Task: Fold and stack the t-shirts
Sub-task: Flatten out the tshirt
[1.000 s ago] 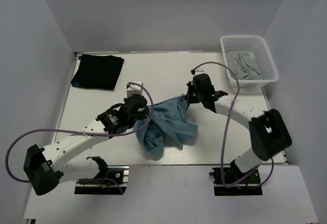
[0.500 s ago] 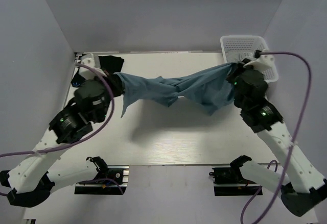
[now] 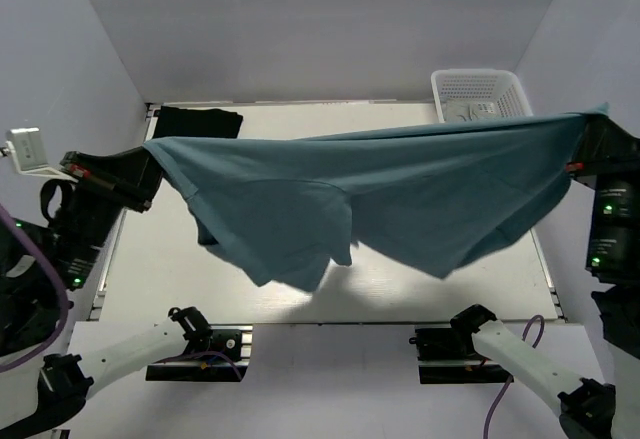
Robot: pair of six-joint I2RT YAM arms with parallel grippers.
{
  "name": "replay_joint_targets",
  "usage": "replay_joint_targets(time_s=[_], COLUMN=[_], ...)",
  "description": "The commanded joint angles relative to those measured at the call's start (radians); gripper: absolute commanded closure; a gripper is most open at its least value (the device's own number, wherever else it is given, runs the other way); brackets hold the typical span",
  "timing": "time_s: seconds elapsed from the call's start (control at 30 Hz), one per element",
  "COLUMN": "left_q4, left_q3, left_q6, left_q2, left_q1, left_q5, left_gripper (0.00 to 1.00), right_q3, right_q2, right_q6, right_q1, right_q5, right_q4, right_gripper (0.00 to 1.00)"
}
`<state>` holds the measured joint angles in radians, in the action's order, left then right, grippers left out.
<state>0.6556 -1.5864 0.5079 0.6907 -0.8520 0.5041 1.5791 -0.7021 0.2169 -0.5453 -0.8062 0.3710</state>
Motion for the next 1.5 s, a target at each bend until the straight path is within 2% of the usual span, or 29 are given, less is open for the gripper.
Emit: replay_joint_targets(time_s=[0.0, 0.07, 0.17, 0.23, 0.4, 0.47, 0.5, 0.57, 0.63, 0.67, 0.7, 0.73, 0.77, 0.8, 0.83, 0.87, 0.9, 0.93, 0.97, 1.0, 1.03, 1.1, 1.13, 1.17, 1.27, 1.37, 1.47], left_q4=[0.006, 0.015, 0.015, -0.005, -0.109, -0.119, -0.128, -0.114, -0.084, -0.074, -0.074, -0.074, -0.089, -0.105, -0.096, -0.059, -0.028, 0.001, 0.06, 0.093, 0.122, 0.153, 0.153, 0.153, 0.153, 0.153, 0.09], left_q3=[-0.122, -0.179, -0.201, -0.178, 0.008, 0.066, 0.089, 0.147, 0.219, 0.248, 0.299, 0.318, 0.331, 0.341, 0.312, 0.278, 0.175, 0.119, 0.062, -0.052, -0.102, -0.188, -0.198, -0.198, -0.141, 0.012, 0.245], left_q6=[-0.057, -0.075, -0.075, -0.085, -0.132, -0.12, -0.12, -0.063, 0.007, 0.062, 0.087, 0.112, 0.132, 0.141, 0.155, 0.155, 0.155, 0.155, 0.155, 0.155, 0.155, 0.155, 0.124, 0.113, 0.124, 0.165, 0.175], left_q2=[0.059, 0.099, 0.134, 0.144, 0.217, 0.315, 0.357, 0.493, 0.581, 0.622, 0.703, 0.748, 0.794, 0.844, 0.959, 1.018, 1.076, 1.131, 1.227, 1.266, 1.296, 1.334, 1.334, 1.334, 1.267, 1.145, 1.011], left_q1=[0.01, 0.01, 0.01, 0.01, -0.005, 0.014, 0.014, 0.037, 0.101, 0.131, 0.167, 0.251, 0.292, 0.333, 0.367, 0.423, 0.445, 0.464, 0.493, 0.504, 0.513, 0.522, 0.522, 0.522, 0.522, 0.502, 0.492], left_q5=[-0.168, -0.216, -0.184, -0.078, 0.127, 0.229, 0.366, 0.508, 0.528, 0.51, 0.483, 0.455, 0.405, 0.389, 0.389, 0.369, 0.369, 0.355, 0.331, 0.312, 0.282, 0.243, 0.223, 0.196, 0.169, 0.125, -0.019], left_gripper=[1.0, 1.0, 1.0, 1.0, 1.0, 1.0, 1.0, 1.0, 1.0, 1.0, 1.0, 1.0, 1.0, 0.98, 0.94, 0.88, 0.69, 0.6, 0.49, 0.39, 0.36, 0.29, 0.09, 0.0, 0.0, 0.0, 0.0], right_q3=[0.097, 0.137, 0.139, 0.099, -0.082, -0.184, -0.215, -0.339, -0.431, -0.445, -0.464, -0.458, -0.435, -0.414, -0.357, -0.282, -0.242, -0.205, -0.115, -0.093, -0.074, -0.086, -0.103, -0.113, -0.149, -0.24, -0.43], right_q2=[-0.005, -0.025, -0.053, -0.083, -0.174, -0.227, -0.27, -0.373, -0.44, -0.567, -0.615, -0.658, -0.816, -0.87, -0.966, -1.052, -1.124, -1.151, -1.175, -1.21, -1.209, -1.176, -1.163, -1.137, -1.073, -0.993, -0.886], right_q6=[-0.048, -0.047, -0.047, -0.048, -0.024, -0.011, 0.011, 0.033, 0.093, 0.123, 0.139, 0.163, 0.174, 0.182, 0.19, 0.187, 0.185, 0.184, 0.171, 0.168, 0.156, 0.153, 0.154, 0.153, 0.189, 0.256, 0.3], right_q1=[0.005, 0.004, 0.002, 0.002, 0.007, 0.007, 0.013, 0.015, 0.031, 0.042, 0.062, 0.068, 0.082, 0.093, 0.102, 0.107, 0.114, 0.117, 0.119, 0.119, 0.119, 0.117, 0.117, 0.119, 0.113, 0.117, 0.122], right_q5=[0.041, 0.079, 0.068, 0.05, 0.029, 0.013, 0.004, 0.001, 0.056, 0.076, 0.097, 0.172, 0.195, 0.212, 0.243, 0.252, 0.257, 0.251, 0.246, 0.246, 0.246, 0.255, 0.256, 0.271, 0.272, 0.275, 0.298], right_q4=[0.023, 0.048, 0.043, 0.023, -0.079, -0.136, -0.156, -0.234, -0.265, -0.3, -0.308, -0.319, -0.323, -0.319, -0.293, -0.25, -0.203, -0.178, -0.158, -0.117, -0.113, -0.124, -0.121, -0.113, -0.025, 0.042, 0.037], right_gripper=[1.0, 1.0, 1.0, 1.0, 1.0, 1.0, 1.0, 1.0, 1.0, 1.0, 1.0, 1.0, 1.0, 1.0, 1.0, 1.0, 1.0, 0.87, 0.8, 0.73, 0.5, 0.28, 0.17, 0.1, 0.1, 0.1, 0.1])
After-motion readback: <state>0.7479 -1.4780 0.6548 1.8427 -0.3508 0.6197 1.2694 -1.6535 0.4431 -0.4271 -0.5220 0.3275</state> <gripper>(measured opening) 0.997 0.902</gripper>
